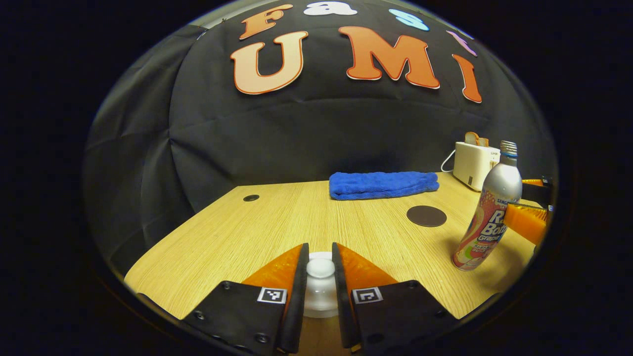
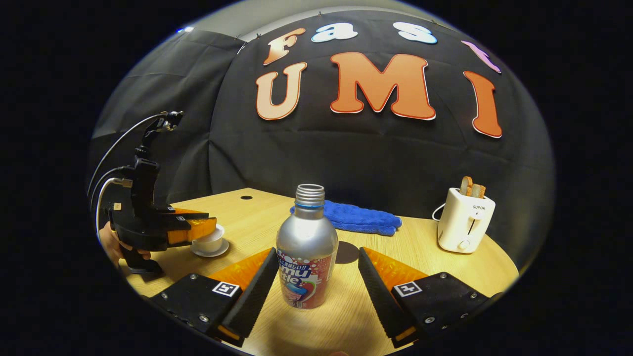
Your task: Open the teacup lid with one hand, grasp the water bottle and pour water into the teacup with the other hand; after pouring, place the water bottle on the coaster and then close the teacup lid.
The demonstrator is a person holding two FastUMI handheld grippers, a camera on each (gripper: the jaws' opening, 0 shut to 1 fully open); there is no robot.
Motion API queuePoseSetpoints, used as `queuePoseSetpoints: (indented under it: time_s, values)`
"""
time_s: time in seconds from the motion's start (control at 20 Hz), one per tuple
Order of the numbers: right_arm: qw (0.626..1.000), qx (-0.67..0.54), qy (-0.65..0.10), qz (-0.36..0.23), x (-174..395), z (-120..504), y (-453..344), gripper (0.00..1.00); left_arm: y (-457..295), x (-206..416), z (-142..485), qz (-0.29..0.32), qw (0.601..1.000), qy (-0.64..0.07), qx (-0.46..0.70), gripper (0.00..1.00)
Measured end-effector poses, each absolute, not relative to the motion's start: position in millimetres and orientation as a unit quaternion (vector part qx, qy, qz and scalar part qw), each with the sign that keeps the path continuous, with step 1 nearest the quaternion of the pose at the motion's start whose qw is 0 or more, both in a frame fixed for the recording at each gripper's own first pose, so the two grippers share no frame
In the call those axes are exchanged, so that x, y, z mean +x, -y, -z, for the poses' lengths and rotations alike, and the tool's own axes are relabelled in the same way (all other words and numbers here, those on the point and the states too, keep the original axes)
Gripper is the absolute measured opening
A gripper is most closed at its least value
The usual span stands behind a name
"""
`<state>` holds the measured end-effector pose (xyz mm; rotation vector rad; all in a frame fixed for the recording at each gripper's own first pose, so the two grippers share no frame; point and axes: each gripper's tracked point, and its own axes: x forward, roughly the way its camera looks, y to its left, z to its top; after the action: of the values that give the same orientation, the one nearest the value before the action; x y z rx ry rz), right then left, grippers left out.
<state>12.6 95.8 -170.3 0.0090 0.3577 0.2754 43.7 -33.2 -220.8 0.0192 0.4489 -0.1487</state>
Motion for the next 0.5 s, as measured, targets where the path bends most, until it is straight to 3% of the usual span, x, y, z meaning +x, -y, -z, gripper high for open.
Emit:
queuePoseSetpoints:
  time_s: [0.5]
  values:
    - [0.967,-0.020,-0.213,-0.136,19,196,-108,0.96,14,39,189,0.052,0.983,-0.175,-0.003,0.30]
